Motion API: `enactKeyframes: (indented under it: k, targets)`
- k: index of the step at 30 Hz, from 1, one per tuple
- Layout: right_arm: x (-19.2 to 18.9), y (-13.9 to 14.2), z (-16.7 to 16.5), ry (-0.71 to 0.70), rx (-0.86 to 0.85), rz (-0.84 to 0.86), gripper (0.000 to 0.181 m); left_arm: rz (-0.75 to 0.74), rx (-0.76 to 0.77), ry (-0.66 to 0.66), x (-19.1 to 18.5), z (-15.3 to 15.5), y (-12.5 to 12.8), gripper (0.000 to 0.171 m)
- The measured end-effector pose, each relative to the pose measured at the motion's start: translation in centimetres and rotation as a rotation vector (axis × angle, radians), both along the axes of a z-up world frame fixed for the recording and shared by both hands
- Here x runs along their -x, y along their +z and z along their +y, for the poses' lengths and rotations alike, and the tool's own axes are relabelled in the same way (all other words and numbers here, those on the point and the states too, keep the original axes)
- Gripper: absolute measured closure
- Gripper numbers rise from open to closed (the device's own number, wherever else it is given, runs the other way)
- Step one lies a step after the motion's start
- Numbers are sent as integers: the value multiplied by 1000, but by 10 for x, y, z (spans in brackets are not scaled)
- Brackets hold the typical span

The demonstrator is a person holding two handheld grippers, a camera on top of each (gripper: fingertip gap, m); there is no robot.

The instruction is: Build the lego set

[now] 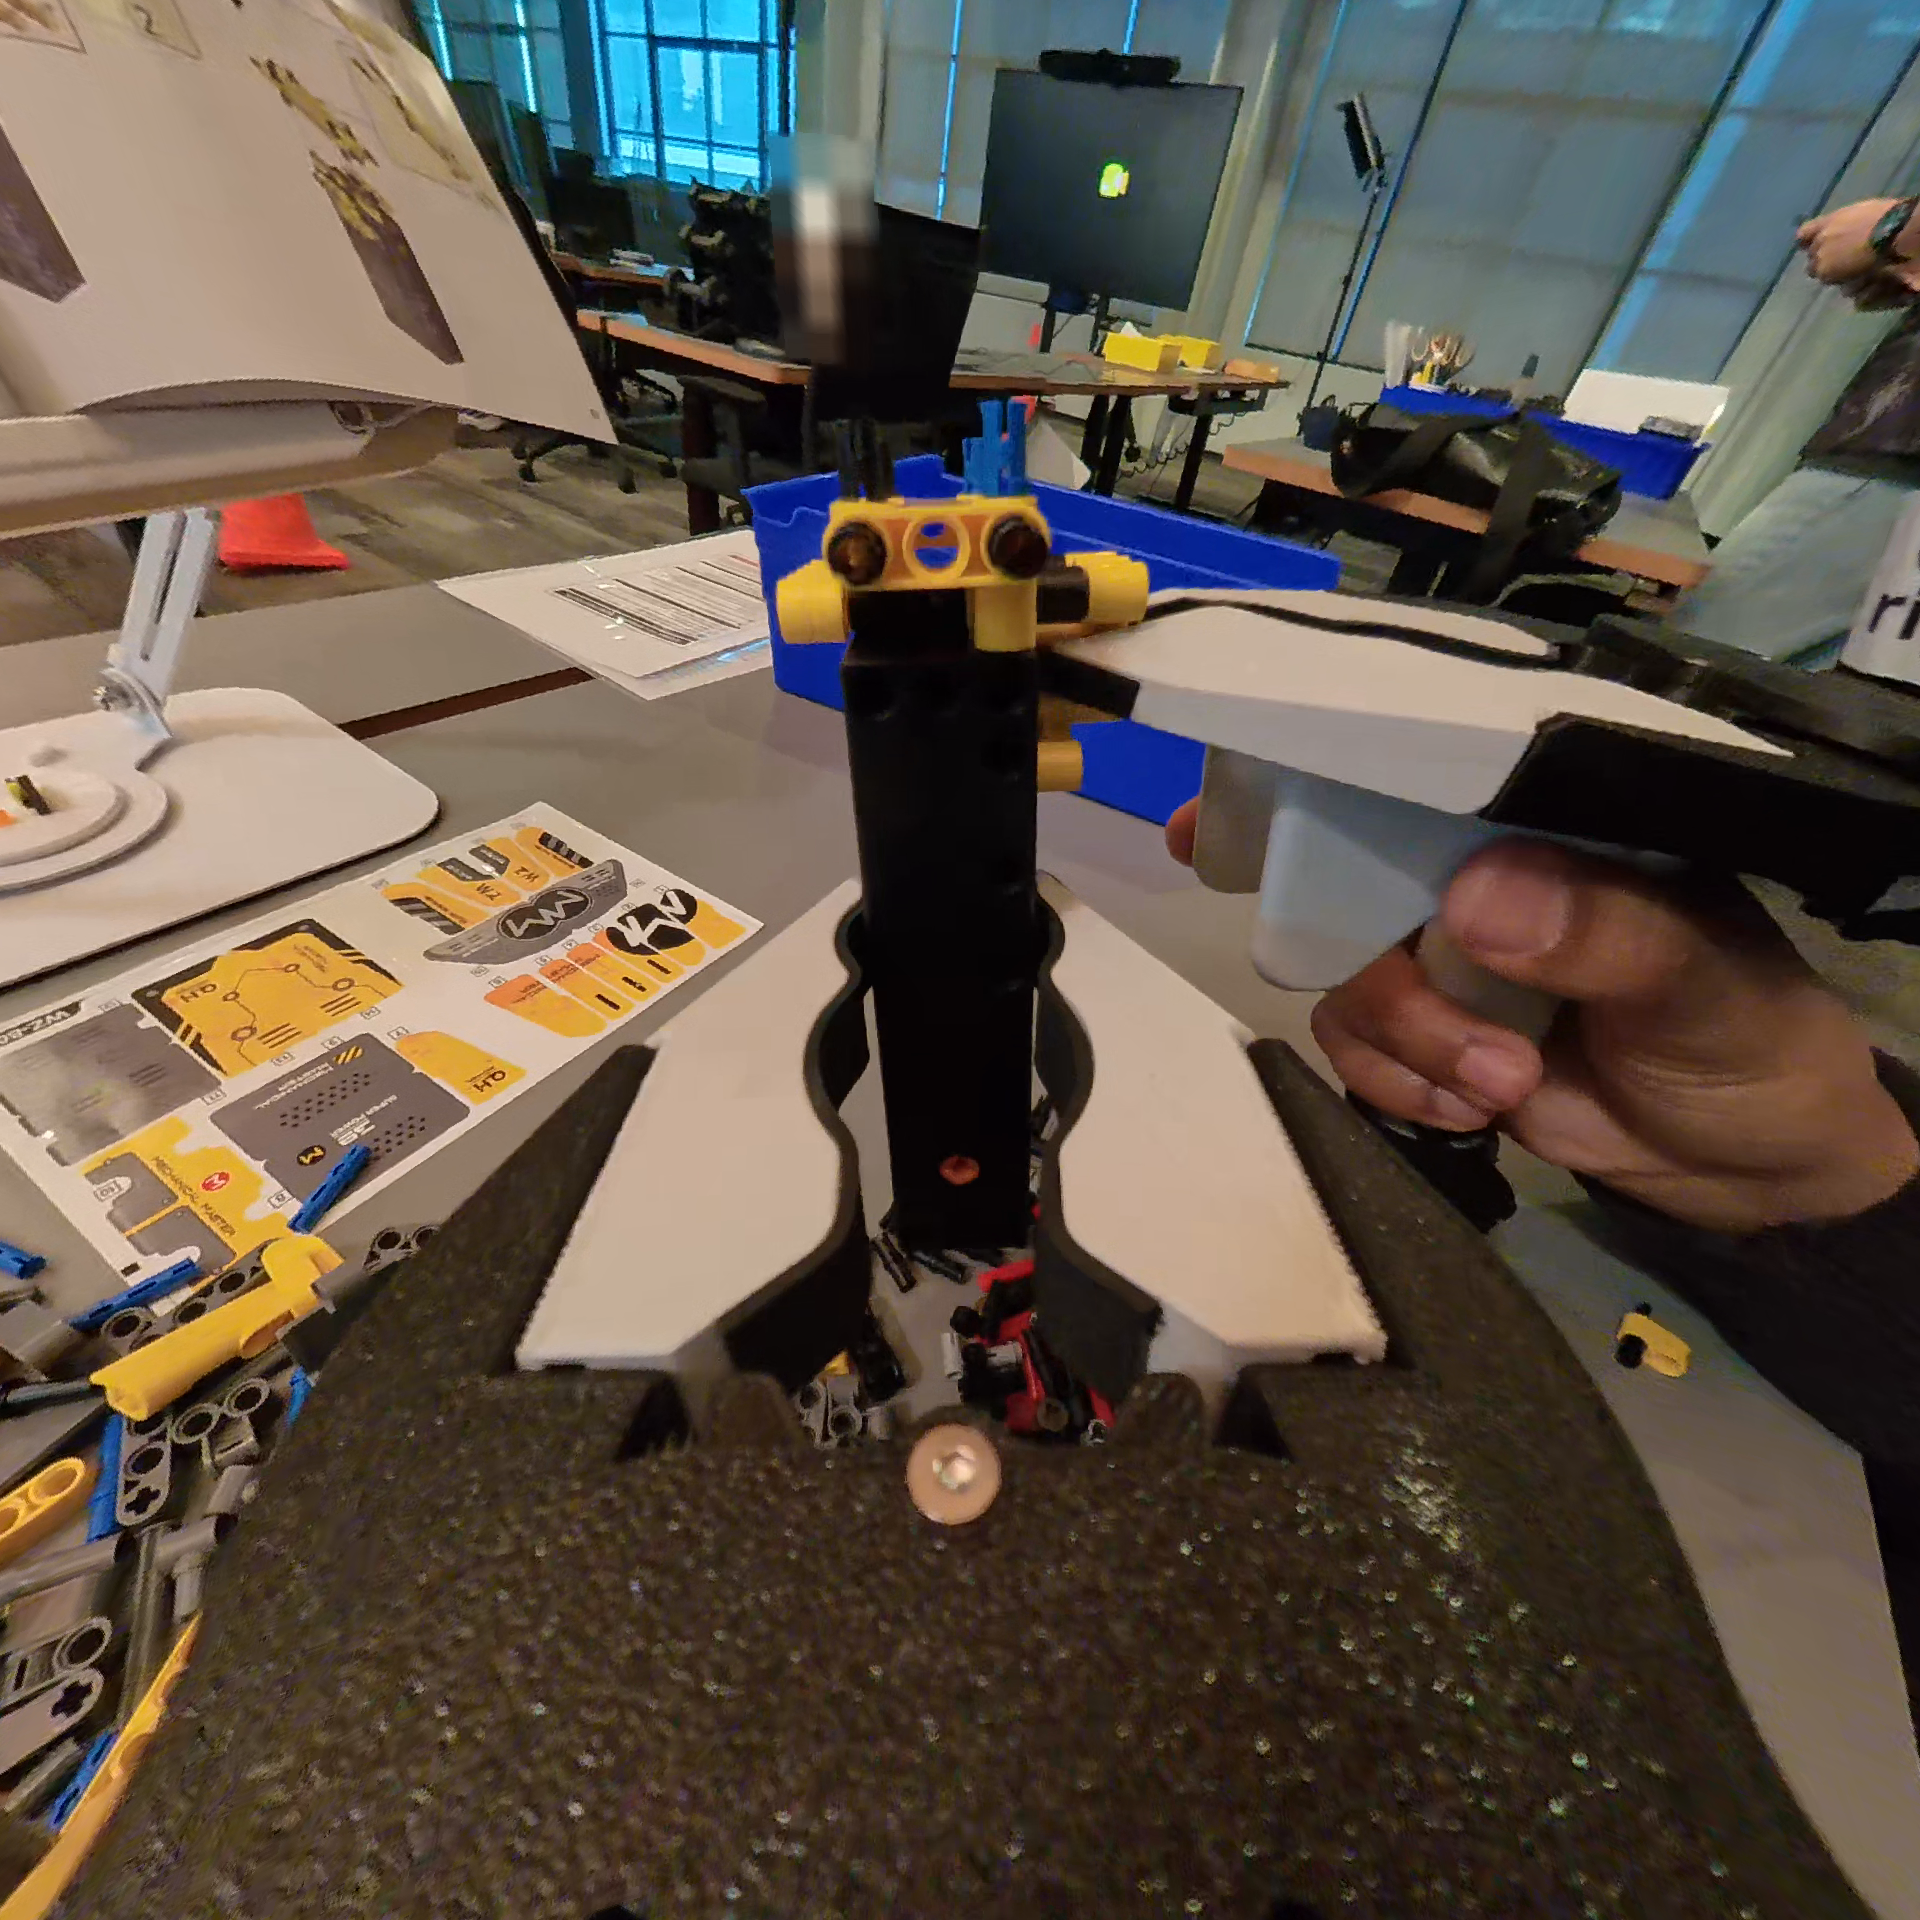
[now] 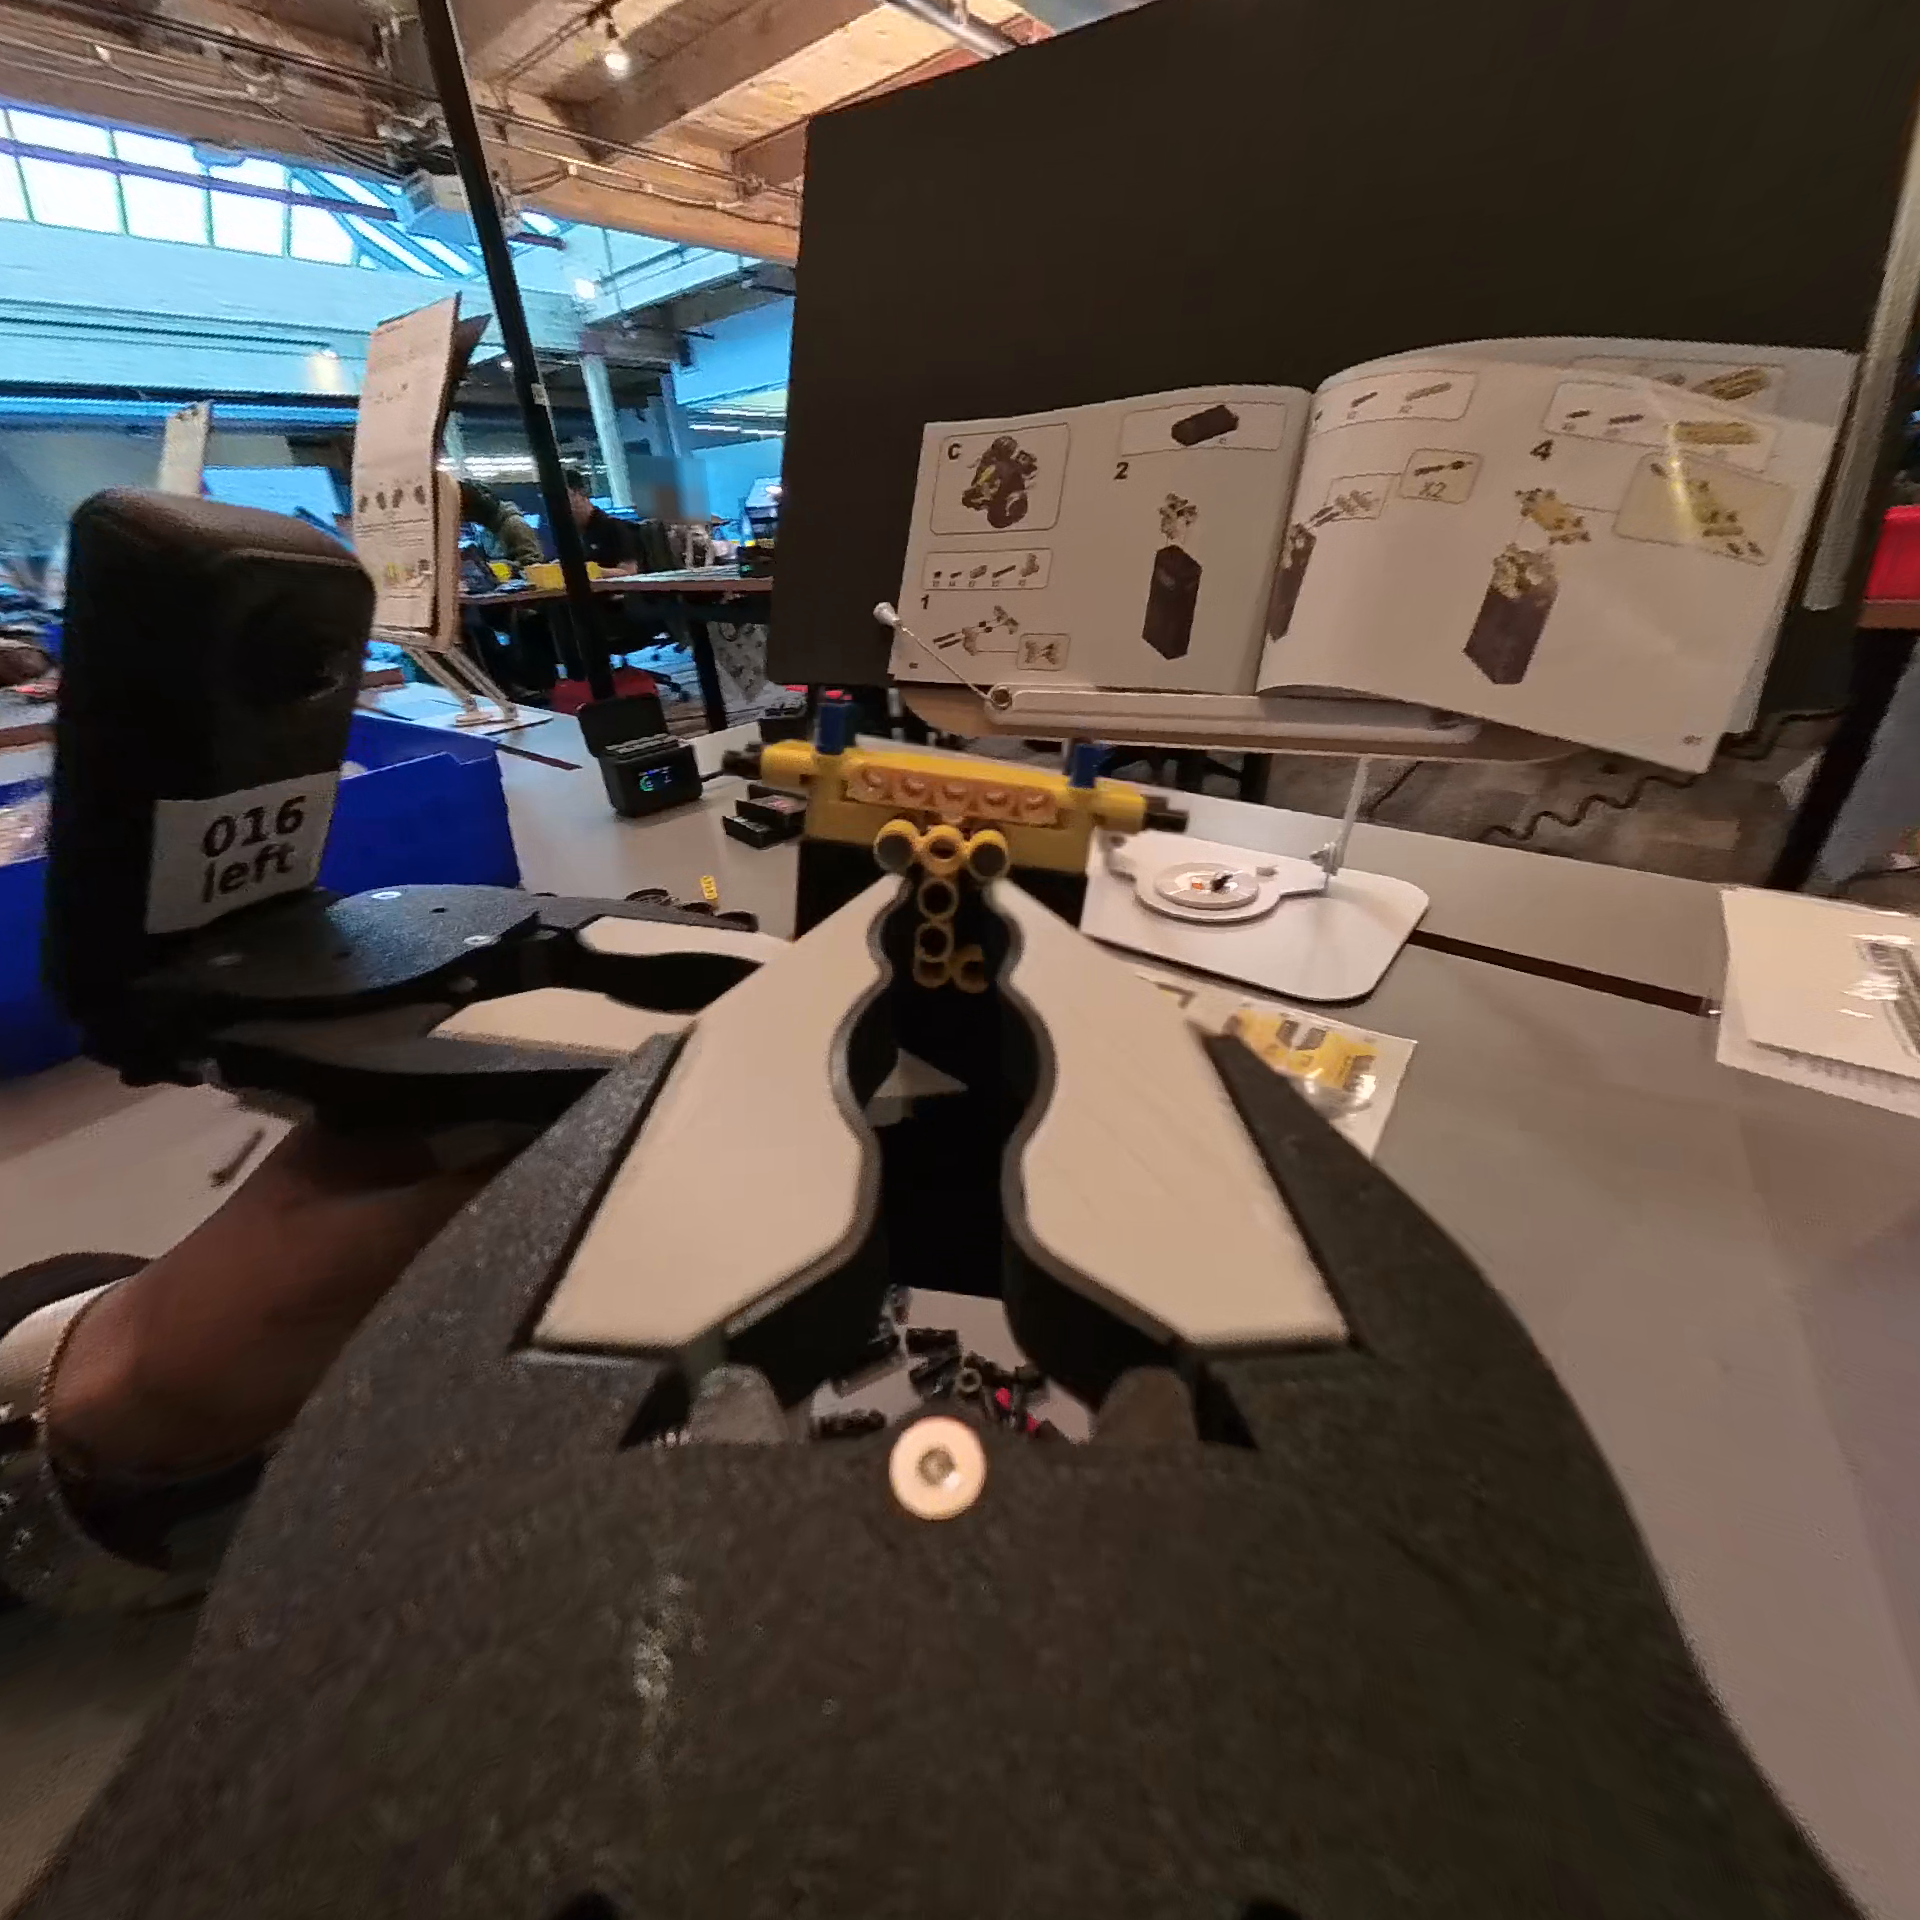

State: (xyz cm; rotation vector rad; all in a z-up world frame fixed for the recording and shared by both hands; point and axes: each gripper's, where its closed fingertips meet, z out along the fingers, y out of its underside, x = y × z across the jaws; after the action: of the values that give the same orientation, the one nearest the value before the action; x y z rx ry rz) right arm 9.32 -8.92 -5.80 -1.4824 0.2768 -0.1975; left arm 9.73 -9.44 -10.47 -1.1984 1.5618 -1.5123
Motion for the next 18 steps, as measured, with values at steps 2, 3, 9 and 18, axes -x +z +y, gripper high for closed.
enactKeyframes:
  k: [2,3,9,18]
  targets:
    - [0,-1,0,21,1,25,175,-1,22,-15,1,0,0,145]
    - [0,-1,0,28,-2,32,175,-3,36,-25,1,-2,1,144]
    - [0,-6,2,34,35,16,175,-63,133,-67,7,1,17,138]
    - [3,-9,2,48,59,-20,175,-64,277,-117,11,6,25,138]
